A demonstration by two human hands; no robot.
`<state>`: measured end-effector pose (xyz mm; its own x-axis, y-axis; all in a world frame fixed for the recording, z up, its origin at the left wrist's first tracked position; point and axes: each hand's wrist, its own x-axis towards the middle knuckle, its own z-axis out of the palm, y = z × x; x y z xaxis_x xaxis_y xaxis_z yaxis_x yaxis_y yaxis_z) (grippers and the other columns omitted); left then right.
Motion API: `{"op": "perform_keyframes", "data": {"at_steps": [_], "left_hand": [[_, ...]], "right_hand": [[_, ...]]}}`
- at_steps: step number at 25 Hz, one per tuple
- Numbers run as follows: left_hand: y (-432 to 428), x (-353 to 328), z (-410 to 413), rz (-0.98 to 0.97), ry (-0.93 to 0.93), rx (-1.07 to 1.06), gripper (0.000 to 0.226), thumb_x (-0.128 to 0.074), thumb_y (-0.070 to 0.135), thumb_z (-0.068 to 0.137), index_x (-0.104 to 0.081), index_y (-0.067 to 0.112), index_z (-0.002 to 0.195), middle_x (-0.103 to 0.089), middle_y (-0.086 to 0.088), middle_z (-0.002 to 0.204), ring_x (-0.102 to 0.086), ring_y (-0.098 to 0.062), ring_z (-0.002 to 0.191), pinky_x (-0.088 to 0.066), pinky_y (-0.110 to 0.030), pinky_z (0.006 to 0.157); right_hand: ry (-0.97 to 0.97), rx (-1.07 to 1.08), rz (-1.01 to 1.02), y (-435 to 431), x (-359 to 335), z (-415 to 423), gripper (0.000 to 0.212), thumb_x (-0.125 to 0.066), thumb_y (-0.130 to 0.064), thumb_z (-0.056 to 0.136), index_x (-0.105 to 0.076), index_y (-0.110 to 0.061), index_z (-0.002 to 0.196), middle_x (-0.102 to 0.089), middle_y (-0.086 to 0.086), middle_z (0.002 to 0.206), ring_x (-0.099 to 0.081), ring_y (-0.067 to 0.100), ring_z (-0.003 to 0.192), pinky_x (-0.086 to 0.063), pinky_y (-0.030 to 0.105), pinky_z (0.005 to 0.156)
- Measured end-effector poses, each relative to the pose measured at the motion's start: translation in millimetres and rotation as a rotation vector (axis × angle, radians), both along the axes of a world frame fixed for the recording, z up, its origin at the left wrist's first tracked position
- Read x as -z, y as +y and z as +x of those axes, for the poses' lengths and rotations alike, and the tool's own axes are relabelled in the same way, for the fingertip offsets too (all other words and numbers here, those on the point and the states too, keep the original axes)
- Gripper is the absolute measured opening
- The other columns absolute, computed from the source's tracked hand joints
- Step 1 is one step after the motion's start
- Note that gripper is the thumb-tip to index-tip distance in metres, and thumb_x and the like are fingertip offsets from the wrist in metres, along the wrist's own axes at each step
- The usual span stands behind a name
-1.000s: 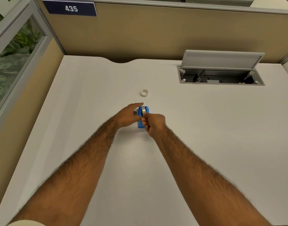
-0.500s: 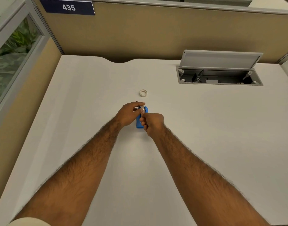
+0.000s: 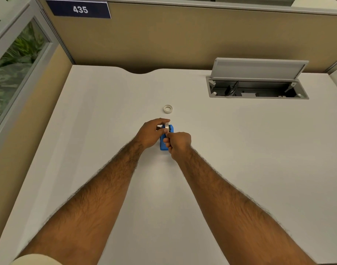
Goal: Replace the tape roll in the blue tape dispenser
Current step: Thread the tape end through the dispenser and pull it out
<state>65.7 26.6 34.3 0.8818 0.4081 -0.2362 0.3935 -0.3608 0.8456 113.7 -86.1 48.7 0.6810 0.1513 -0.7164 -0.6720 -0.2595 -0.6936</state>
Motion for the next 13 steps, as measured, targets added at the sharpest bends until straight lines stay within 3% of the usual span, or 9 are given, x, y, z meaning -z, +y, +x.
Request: {"op": "perform_keyframes", "data": {"at_steps": [9, 13], "left_hand": [[-2.7, 1.2, -0.1, 0.044, -0.019, -0.035, 0.034, -0.058, 0.014, 0.097, -0.064, 0.021, 0.129, -0.065, 0.003, 0.129, -0.064, -0.013, 0.107, -0.046, -0.022, 0.091], [-2.7, 2.2, 2.0, 0.063, 0.001, -0.035, 0.033, -0.056, 0.011, 0.096, -0.065, 0.021, 0.126, -0.065, 0.003, 0.129, -0.062, -0.009, 0.101, -0.042, -0.015, 0.084]], "right_hand": [[-0.013, 0.013, -0.006, 2.7, -0.5, 1.9, 0.022, -0.066, -0.015, 0.093, -0.068, 0.0, 0.109, -0.07, 0.011, 0.077, -0.056, 0.012, 0.049, -0.044, 0.02, 0.041], [0.016, 0.028, -0.004, 1.8, 1.0, -5.3, 0.024, -0.065, -0.012, 0.093, -0.066, 0.0, 0.113, -0.069, 0.011, 0.077, -0.056, 0.011, 0.049, -0.043, 0.018, 0.037]]}}
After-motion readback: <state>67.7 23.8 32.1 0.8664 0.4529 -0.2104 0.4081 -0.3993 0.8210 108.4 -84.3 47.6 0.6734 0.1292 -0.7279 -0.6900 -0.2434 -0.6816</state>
